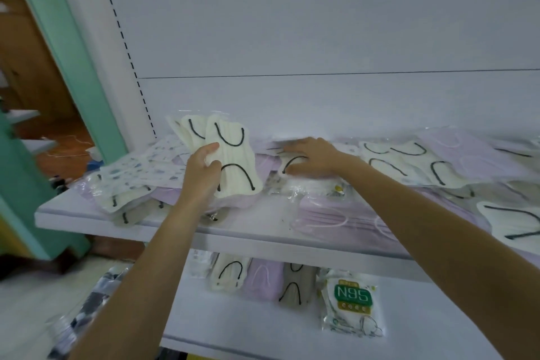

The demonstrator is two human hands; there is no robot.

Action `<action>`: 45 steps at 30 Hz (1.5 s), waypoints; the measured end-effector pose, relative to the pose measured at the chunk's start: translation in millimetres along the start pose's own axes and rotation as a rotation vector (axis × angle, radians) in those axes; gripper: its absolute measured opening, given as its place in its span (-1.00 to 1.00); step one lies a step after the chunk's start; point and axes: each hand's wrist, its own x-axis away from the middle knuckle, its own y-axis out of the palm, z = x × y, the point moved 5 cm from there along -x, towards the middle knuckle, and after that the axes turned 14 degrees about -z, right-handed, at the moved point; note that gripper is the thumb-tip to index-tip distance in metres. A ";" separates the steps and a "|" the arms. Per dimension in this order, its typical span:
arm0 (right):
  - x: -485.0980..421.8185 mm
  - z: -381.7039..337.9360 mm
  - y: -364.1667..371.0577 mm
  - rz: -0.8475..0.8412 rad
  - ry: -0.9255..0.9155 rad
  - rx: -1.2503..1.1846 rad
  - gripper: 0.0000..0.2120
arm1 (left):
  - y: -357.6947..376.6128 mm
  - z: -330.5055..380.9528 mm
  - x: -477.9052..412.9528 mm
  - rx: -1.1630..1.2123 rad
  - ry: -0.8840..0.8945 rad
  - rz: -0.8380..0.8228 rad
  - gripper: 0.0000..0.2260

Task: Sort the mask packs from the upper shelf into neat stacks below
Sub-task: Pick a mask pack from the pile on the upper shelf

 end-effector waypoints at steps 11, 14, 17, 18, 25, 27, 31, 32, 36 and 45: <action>16.4 -44.4 8.5 0.069 0.008 0.270 -0.41 | -15.3 -5.7 19.5 -0.151 -0.098 0.135 -0.60; 24.3 -47.6 14.3 0.063 0.040 0.274 -0.59 | -15.6 -4.2 24.9 -0.136 -0.085 0.112 -0.60; 34.1 -52.9 19.3 0.164 0.014 0.213 -0.71 | -14.6 -3.4 30.1 -0.125 -0.086 0.080 -0.60; 38.5 -53.4 20.4 0.214 -0.001 0.126 -0.72 | -14.8 -3.8 32.2 -0.122 -0.085 0.071 -0.60; 77.5 -55.2 25.8 0.662 0.023 -0.618 -0.75 | -28.5 -14.0 48.5 -0.042 -0.100 0.020 -0.60; 86.4 -75.1 31.7 0.687 -0.080 -0.641 -0.76 | -30.3 -13.7 55.2 0.006 -0.092 -0.007 -0.60; 89.0 -120.6 63.6 0.427 -0.273 -0.391 -0.76 | -35.2 -14.8 58.7 0.106 -0.102 -0.060 -0.65; 88.2 -128.3 73.8 0.366 -0.311 -0.299 -0.74 | -36.8 -14.7 59.6 0.110 -0.105 -0.069 -0.65; 86.1 -136.5 97.7 0.225 -0.363 -0.180 -0.69 | -44.1 -14.4 66.0 0.054 -0.054 -0.093 -0.63; 68.5 -137.8 68.9 0.099 -0.200 -0.015 -0.47 | -99.7 0.1 82.1 0.146 0.224 0.433 -0.59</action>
